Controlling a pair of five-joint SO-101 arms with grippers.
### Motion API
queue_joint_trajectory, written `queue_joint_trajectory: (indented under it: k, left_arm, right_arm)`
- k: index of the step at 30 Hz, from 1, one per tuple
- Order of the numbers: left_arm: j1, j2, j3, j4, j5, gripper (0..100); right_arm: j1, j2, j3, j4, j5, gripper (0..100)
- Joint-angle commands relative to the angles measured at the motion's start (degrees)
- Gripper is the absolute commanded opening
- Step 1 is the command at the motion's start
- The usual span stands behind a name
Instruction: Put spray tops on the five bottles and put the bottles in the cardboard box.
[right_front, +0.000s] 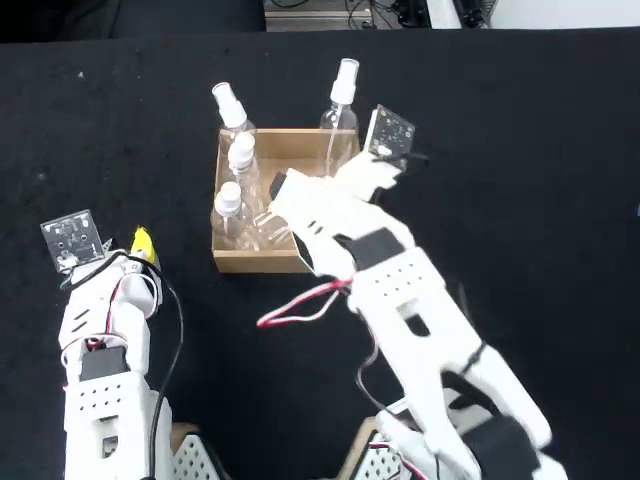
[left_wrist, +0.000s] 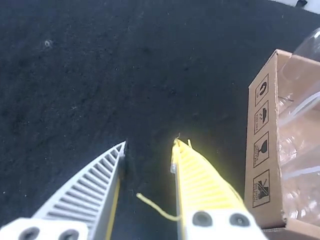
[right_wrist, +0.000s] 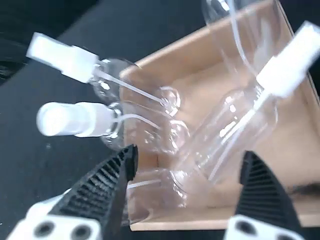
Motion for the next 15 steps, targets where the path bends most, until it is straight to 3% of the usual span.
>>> queue_joint_trajectory:
  k: [1,4,15]
  left_arm:
    - [-0.48,-0.97,-0.66,-2.02,0.00,13]
    - [-0.48,-0.97,-0.66,-2.11,0.00,13]
    - [-0.48,-0.97,-0.57,-2.02,0.00,13]
  right_arm:
    - [-0.79,3.91,-9.01,5.63,-4.57,40.1]
    - [-0.88,6.37,-11.03,7.21,-6.33,43.8]
    - [2.55,12.09,-12.62,0.79,-12.40,35.6]
